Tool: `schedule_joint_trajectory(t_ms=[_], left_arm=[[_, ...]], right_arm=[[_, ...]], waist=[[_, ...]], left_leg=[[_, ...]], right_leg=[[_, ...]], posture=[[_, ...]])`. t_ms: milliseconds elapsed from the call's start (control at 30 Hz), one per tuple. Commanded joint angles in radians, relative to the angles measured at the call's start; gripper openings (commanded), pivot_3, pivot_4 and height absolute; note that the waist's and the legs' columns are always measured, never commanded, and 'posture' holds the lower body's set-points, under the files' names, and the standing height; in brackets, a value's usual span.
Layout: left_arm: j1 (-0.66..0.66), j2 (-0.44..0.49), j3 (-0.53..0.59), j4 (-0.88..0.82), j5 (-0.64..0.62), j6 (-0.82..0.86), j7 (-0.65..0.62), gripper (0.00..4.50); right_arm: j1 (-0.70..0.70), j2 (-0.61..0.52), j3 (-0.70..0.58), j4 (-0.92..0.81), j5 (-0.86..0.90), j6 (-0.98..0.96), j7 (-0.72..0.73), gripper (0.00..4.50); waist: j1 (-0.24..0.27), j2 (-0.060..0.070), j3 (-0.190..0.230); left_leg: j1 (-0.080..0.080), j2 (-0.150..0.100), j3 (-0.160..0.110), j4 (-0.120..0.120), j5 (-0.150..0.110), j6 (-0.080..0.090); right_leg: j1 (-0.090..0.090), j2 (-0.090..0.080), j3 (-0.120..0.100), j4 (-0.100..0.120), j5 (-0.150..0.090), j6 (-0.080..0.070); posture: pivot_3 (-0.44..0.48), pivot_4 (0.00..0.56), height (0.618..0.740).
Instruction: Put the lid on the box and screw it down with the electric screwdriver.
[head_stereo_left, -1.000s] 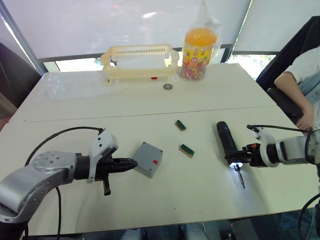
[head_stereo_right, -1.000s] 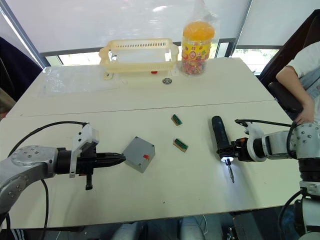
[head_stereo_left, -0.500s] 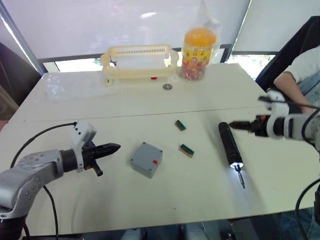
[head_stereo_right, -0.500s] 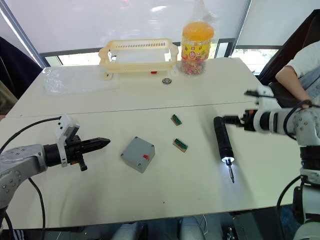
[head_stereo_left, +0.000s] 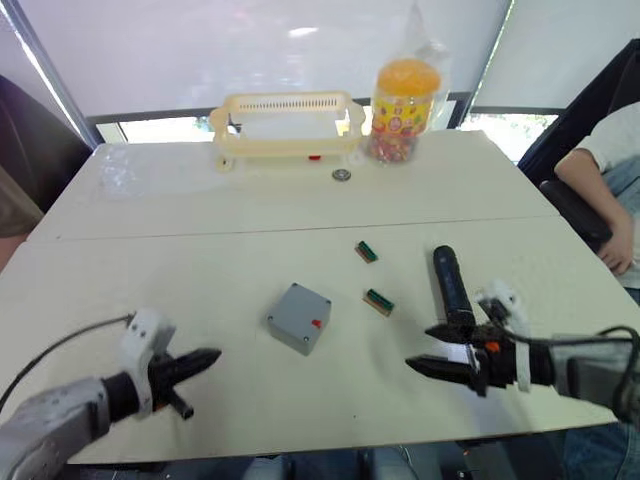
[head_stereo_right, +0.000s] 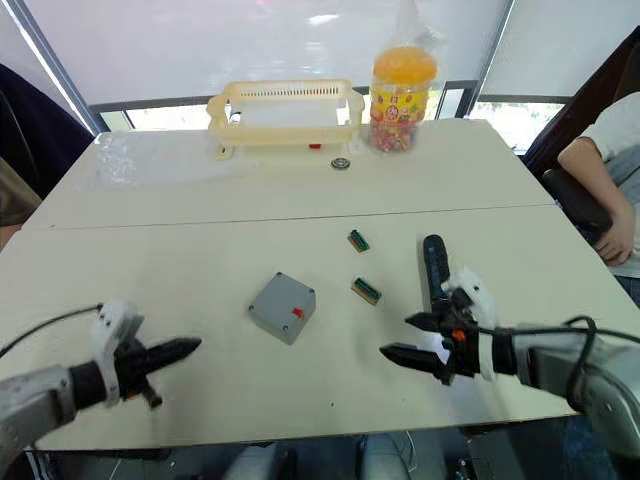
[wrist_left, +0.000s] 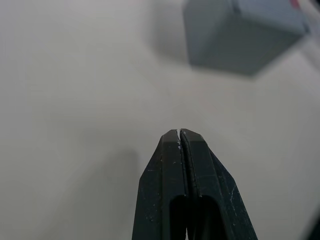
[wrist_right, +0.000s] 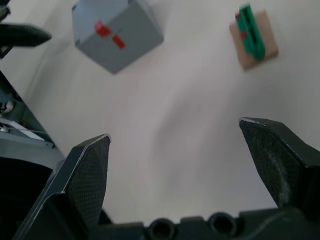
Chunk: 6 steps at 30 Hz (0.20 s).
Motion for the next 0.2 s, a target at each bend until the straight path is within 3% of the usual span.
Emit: schedule_joint_trajectory(t_ms=[33,200], left_arm=[[0.007,0.007,0.04,-0.023,-0.006,-0.044,-0.028,0.0],[-0.016,0.018,0.045,0.007,-0.018,-0.052,-0.045,0.0]], right_arm=[[0.033,-0.014,-0.021,-0.036,-0.008,-0.045,0.034,4.48],[0.086,-0.03,0.037,-0.029,-0.096,-0.123,0.067,4.48]], waist=[[0.003,0.0,0.0],[0.004,-0.001,-0.001]], left_leg=[[0.004,0.001,0.0,0.0,0.0,0.0],[0.003,0.003,0.0,0.0,0.0,0.0]], right_leg=[[0.003,0.0,0.0,0.0,-0.002,0.003],[0.004,0.0,-0.003,-0.001,-0.002,0.002]], posture=[[0.0,0.15,0.74],[0.0,0.15,0.74]])
